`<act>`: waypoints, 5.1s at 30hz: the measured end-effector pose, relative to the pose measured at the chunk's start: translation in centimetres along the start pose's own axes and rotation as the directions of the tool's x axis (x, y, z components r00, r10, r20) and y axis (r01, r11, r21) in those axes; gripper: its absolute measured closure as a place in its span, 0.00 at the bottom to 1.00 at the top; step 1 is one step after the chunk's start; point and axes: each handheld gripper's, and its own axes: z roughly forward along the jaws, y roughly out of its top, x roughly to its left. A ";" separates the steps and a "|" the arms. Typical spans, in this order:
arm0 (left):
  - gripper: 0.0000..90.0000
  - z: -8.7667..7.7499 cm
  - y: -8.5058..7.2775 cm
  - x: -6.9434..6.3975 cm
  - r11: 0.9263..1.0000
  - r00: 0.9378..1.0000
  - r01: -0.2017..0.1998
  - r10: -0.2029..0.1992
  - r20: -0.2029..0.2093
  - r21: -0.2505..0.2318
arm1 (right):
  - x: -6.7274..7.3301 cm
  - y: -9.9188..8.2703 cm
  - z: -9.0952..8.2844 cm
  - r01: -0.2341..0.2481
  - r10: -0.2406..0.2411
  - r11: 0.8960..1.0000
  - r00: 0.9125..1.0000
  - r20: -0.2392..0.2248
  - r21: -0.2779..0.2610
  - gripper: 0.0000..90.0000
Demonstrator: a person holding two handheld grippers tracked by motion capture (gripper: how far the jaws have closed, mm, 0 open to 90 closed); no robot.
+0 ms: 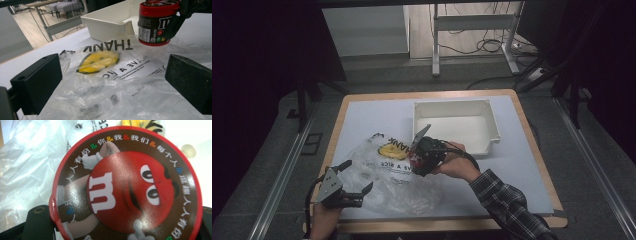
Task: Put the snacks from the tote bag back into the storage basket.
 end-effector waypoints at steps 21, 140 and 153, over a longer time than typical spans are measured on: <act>0.01 0.0 0.0 0.0 1.000 1.000 -0.001 0.001 -0.003 0.001 | -2.0 -1.8 -1.4 -0.043 0.043 0.999 0.998 0.039 0.003 0.29; 0.01 -0.3 0.0 0.3 1.000 1.000 0.016 -0.016 0.007 -0.021 | -14.7 0.3 6.3 -0.048 0.049 0.998 0.998 0.033 -0.042 0.29; 0.02 -0.3 0.0 0.3 1.000 1.000 0.015 -0.015 0.006 -0.021 | -15.6 0.4 6.4 -0.025 0.026 0.999 0.999 0.026 -0.037 0.29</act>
